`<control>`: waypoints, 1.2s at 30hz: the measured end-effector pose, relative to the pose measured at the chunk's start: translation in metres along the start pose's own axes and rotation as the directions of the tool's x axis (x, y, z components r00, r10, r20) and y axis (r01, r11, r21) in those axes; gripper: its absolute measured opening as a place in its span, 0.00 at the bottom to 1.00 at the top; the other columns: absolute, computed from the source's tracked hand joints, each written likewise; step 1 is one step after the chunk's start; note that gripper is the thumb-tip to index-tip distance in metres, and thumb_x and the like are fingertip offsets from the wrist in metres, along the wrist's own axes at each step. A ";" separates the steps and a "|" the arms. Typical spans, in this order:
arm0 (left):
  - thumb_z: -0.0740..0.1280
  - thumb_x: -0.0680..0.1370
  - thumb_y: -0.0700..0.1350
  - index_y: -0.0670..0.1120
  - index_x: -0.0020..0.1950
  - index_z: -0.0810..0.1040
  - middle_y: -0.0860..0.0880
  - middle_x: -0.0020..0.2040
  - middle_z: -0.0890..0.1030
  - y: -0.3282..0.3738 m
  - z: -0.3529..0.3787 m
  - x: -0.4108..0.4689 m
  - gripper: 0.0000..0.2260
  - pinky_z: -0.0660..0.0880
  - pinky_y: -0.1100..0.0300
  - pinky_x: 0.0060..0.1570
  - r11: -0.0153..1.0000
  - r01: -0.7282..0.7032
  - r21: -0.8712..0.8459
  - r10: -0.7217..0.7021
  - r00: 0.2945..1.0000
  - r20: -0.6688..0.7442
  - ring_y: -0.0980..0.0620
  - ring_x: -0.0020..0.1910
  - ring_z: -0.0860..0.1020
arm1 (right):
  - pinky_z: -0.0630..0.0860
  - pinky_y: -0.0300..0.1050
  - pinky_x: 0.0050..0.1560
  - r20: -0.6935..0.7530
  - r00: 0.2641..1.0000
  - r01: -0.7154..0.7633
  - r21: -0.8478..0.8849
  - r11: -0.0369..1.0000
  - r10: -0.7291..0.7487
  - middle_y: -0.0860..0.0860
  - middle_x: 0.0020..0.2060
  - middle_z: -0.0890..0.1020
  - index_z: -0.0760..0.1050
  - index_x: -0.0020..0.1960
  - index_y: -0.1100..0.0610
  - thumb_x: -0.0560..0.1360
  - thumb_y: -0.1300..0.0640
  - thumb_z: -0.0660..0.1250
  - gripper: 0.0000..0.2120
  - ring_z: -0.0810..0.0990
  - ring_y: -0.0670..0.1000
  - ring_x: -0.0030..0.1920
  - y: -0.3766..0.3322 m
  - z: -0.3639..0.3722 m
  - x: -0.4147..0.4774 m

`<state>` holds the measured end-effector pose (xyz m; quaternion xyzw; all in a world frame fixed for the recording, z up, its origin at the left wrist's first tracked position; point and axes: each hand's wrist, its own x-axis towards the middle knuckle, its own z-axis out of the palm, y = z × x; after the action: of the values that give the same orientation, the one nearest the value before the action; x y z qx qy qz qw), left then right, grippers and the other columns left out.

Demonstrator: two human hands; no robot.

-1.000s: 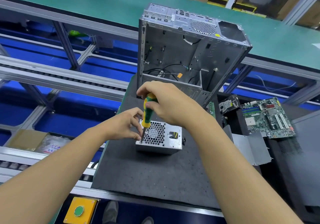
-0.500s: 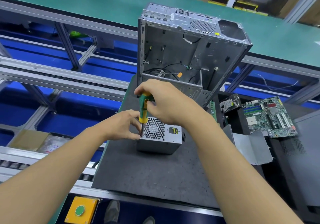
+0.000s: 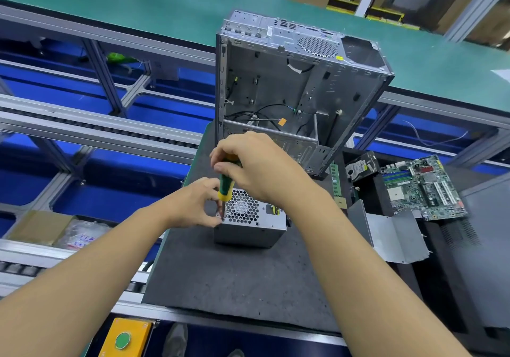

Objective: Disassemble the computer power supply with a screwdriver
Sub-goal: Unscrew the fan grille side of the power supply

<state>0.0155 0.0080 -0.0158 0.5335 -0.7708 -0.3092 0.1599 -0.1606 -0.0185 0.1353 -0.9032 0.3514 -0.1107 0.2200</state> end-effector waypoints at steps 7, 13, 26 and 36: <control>0.75 0.71 0.44 0.56 0.48 0.83 0.57 0.57 0.73 -0.004 0.002 -0.007 0.10 0.70 0.52 0.65 0.995 -0.001 -0.097 0.001 1.000 -0.004 0.56 0.62 0.70 | 0.71 0.42 0.59 0.061 0.998 -0.026 -0.017 1.000 0.027 0.48 0.60 0.76 0.74 0.63 0.53 0.76 0.60 0.64 0.16 0.73 0.49 0.59 0.000 -0.004 -0.003; 0.75 0.71 0.43 0.56 0.47 0.84 0.57 0.58 0.74 -0.007 0.003 -0.008 0.09 0.69 0.51 0.66 0.989 0.005 -0.145 -0.006 1.000 -0.007 0.55 0.63 0.70 | 0.71 0.43 0.56 0.126 0.990 -0.056 -0.019 0.998 0.058 0.47 0.56 0.73 0.74 0.64 0.49 0.77 0.58 0.64 0.17 0.73 0.49 0.55 -0.004 -0.007 -0.007; 0.75 0.70 0.47 0.57 0.42 0.82 0.62 0.57 0.72 -0.011 0.008 -0.005 0.06 0.70 0.55 0.64 0.996 0.011 -0.089 -0.014 0.999 -0.034 0.59 0.62 0.70 | 0.70 0.47 0.60 0.068 0.997 -0.044 -0.058 0.997 0.048 0.46 0.53 0.75 0.77 0.65 0.44 0.82 0.54 0.60 0.14 0.71 0.52 0.58 -0.006 0.000 -0.006; 0.75 0.69 0.50 0.55 0.44 0.82 0.66 0.55 0.70 -0.011 0.012 -0.004 0.05 0.71 0.56 0.62 0.997 0.035 -0.062 -0.040 0.997 -0.070 0.63 0.60 0.69 | 0.72 0.46 0.54 0.028 0.991 -0.134 0.056 0.989 0.133 0.49 0.57 0.71 0.76 0.58 0.52 0.74 0.62 0.65 0.14 0.71 0.51 0.56 -0.009 -0.003 -0.009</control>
<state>0.0186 0.0131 -0.0320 0.5535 -0.7447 -0.3162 0.1976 -0.1627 -0.0078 0.1419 -0.8723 0.4049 -0.0948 0.2573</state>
